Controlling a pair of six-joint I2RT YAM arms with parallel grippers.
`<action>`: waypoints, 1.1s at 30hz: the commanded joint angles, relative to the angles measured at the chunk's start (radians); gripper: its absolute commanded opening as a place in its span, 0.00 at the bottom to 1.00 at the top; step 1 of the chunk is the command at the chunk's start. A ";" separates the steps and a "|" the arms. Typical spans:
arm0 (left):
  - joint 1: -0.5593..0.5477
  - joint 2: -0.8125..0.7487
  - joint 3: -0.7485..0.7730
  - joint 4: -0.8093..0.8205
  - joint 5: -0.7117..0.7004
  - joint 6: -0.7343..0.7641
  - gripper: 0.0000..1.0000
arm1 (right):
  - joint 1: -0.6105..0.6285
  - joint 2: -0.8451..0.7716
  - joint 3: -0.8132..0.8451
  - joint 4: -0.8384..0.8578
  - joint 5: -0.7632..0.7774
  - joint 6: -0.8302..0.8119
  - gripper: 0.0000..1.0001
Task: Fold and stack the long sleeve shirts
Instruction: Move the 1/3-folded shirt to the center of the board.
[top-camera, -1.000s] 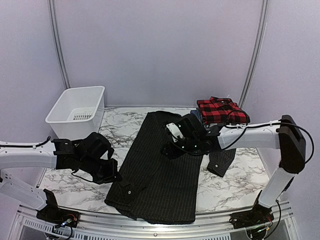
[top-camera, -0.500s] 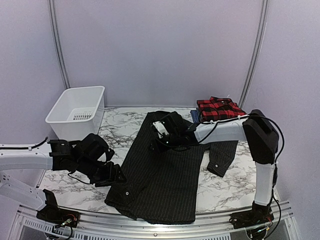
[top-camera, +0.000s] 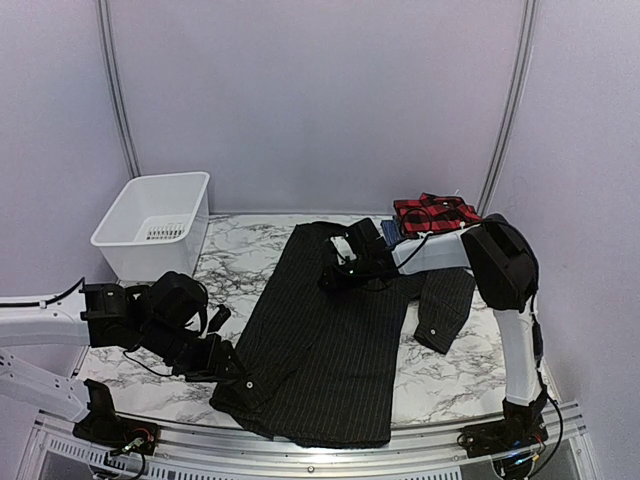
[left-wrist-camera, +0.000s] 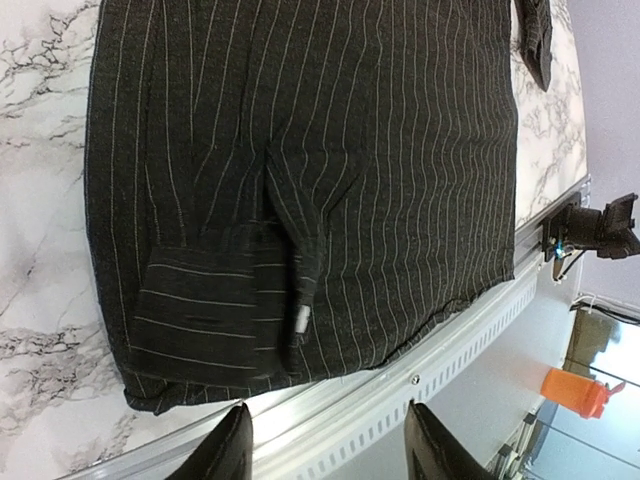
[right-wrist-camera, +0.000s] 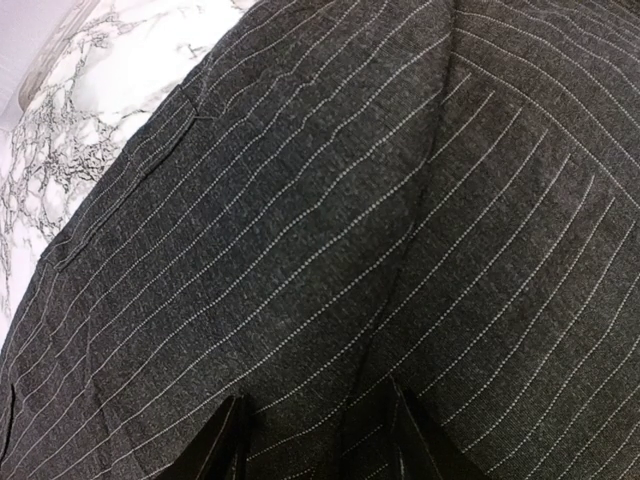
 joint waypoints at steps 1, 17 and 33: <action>-0.029 -0.024 0.026 -0.070 0.065 0.062 0.58 | -0.008 0.021 0.019 -0.024 -0.006 -0.006 0.46; -0.148 0.221 0.038 0.038 -0.044 0.009 0.66 | -0.008 0.014 0.026 -0.033 -0.008 -0.019 0.46; -0.149 0.158 0.109 0.193 0.073 -0.019 0.63 | -0.009 0.009 0.031 -0.046 -0.001 -0.029 0.45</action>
